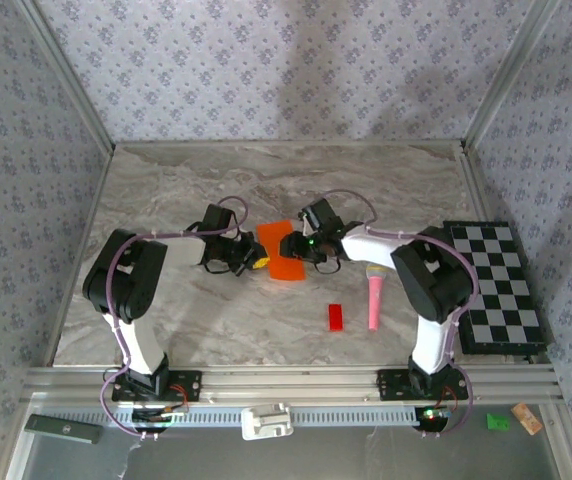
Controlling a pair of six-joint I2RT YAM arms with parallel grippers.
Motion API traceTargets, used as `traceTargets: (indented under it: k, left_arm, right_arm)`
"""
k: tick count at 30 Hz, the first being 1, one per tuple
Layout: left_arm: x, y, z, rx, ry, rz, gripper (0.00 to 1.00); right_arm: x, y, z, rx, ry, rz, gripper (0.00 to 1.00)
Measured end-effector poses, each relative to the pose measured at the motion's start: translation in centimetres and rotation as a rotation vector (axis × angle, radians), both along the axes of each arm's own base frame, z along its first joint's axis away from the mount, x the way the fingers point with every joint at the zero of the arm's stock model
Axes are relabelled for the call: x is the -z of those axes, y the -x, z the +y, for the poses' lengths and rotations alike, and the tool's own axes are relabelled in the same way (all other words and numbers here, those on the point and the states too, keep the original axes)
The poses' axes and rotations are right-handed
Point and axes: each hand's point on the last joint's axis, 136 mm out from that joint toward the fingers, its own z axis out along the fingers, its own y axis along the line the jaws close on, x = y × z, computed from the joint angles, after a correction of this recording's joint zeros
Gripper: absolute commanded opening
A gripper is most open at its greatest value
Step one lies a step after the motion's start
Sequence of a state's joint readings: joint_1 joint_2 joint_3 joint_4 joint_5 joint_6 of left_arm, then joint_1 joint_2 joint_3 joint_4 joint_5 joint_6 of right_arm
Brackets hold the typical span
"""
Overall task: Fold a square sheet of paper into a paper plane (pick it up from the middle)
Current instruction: Third fold the triangle at the center of the table.
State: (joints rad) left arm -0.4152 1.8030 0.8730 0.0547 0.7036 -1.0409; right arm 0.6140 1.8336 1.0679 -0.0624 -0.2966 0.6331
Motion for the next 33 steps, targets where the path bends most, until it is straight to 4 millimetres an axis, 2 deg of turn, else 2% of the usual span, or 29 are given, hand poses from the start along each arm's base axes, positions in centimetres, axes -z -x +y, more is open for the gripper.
traceTargets:
  k: [6, 9, 14, 20, 26, 30, 33]
  left_arm:
    - [-0.2, 0.0, 0.0, -0.001, -0.006, 0.015, 0.01]
    - [-0.4, -0.2, -0.1, 0.000, 0.000, 0.015, 0.01]
    - [-0.6, -0.2, -0.2, -0.006, 0.004, 0.023, 0.01]
    - [-0.4, -0.2, -0.2, -0.012, 0.002, 0.038, 0.00]
    - [0.1, -0.1, -0.1, -0.014, -0.005, 0.057, 0.00]
    - [0.0, -0.2, -0.2, -0.018, -0.003, 0.059, 0.00]
    - [0.0, -0.3, -0.2, -0.018, -0.002, 0.058, 0.00]
  right_arm:
    - [-4.0, -0.3, -0.9, -0.118, 0.109, -0.265, 0.66]
    - [-4.9, 0.0, -0.9, -0.197, 0.163, -0.359, 0.67]
    - [-4.1, 1.3, -0.4, -0.354, 0.244, -0.446, 0.68]
    - [-2.1, 5.1, 0.9, -0.578, 0.310, -0.510, 0.67]
    - [-1.4, 7.6, 2.4, -0.716, 0.371, -0.579, 0.67]
    - [-1.2, 8.2, 3.0, -0.753, 0.426, -0.628, 0.67]
    - [-0.9, 7.6, 2.8, -0.740, 0.470, -0.651, 0.65]
